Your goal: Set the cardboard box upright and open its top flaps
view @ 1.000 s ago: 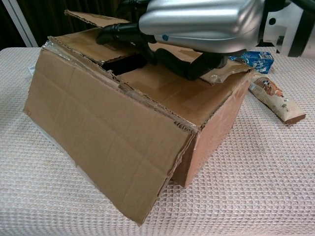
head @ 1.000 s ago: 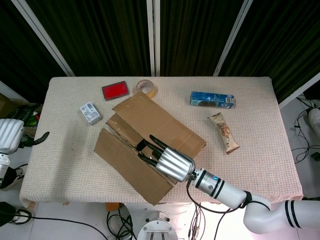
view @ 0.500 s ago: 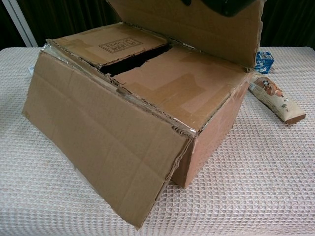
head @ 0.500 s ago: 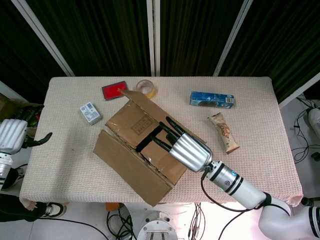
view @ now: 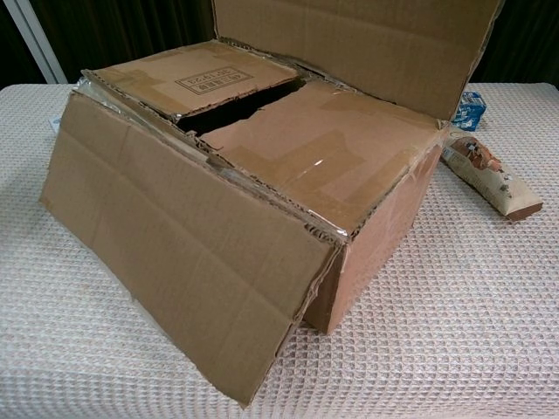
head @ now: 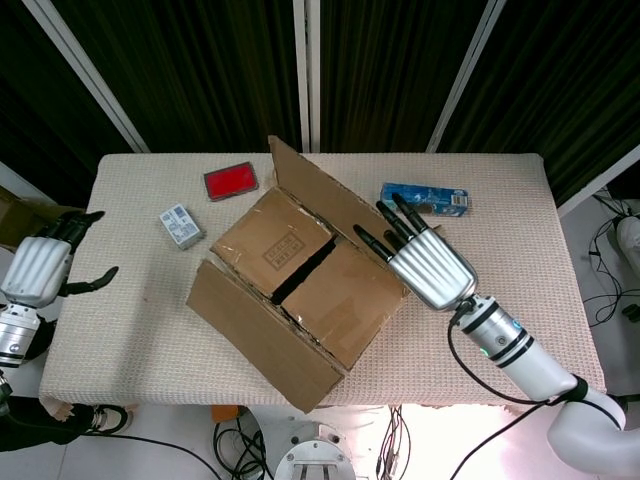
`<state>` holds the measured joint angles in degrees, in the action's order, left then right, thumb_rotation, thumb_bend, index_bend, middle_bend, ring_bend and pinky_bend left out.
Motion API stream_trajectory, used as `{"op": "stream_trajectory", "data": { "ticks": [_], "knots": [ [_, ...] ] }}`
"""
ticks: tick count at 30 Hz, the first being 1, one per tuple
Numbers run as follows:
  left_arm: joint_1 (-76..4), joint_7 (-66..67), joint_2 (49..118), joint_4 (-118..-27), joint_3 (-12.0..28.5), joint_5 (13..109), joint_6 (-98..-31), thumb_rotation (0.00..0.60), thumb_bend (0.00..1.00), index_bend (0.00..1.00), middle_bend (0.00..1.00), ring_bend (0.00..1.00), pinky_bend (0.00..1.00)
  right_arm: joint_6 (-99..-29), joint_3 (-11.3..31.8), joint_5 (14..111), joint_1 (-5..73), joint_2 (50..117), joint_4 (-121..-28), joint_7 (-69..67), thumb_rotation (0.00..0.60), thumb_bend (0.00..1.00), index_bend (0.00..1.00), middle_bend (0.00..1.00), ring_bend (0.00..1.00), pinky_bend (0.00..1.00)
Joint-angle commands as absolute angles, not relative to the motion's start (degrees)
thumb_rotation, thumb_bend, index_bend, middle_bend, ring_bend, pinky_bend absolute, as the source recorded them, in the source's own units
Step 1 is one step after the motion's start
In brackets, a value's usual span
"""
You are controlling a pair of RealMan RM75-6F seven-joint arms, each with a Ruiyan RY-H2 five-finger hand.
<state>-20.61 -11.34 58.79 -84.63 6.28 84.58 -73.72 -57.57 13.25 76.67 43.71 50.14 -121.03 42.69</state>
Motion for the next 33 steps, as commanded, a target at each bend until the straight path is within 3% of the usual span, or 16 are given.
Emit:
{"op": "stream_trajectory", "data": {
  "ticks": [1, 10, 17, 25, 33],
  "knots": [
    [-20.67, -10.59, 58.53, -85.32, 6.33, 84.73, -73.88, 0.206, 0.24, 0.11, 0.18, 0.12, 0.27, -57.77, 13.19, 76.59, 42.72, 49.47, -116.89, 37.80, 0.600, 0.78, 0.00, 0.42, 0.00, 0.00],
    [-20.79, -9.08, 58.22, -86.46, 6.32, 84.41, -73.52, 0.209, 0.24, 0.11, 0.18, 0.12, 0.27, -59.03, 12.86, 77.71, 40.84, 49.75, -108.83, 28.18, 0.600, 0.78, 0.00, 0.38, 0.00, 0.00],
    [-21.36, -8.44, 58.63, -86.83, 6.39, 84.14, -72.60, 0.208, 0.24, 0.11, 0.18, 0.12, 0.27, -60.83, 13.01, 83.48, 39.97, 49.78, -111.40, 15.93, 0.600, 0.78, 0.00, 0.31, 0.00, 0.00],
    [-21.69, -8.04, 59.03, -87.05, 6.26, 84.44, -72.34, 0.208, 0.24, 0.11, 0.18, 0.12, 0.27, -54.33, 11.65, 85.44, 42.73, 51.35, -115.94, 10.18, 0.600, 0.77, 0.00, 0.24, 0.00, 0.00],
    [-21.05, -8.45, 58.47, -87.02, 5.71, 85.04, -73.08, 0.209, 0.24, 0.11, 0.18, 0.12, 0.27, -44.57, 13.65, 72.92, 50.72, 58.38, -114.68, 15.43, 0.600, 0.73, 0.00, 0.11, 0.00, 0.00]
  ]
}}
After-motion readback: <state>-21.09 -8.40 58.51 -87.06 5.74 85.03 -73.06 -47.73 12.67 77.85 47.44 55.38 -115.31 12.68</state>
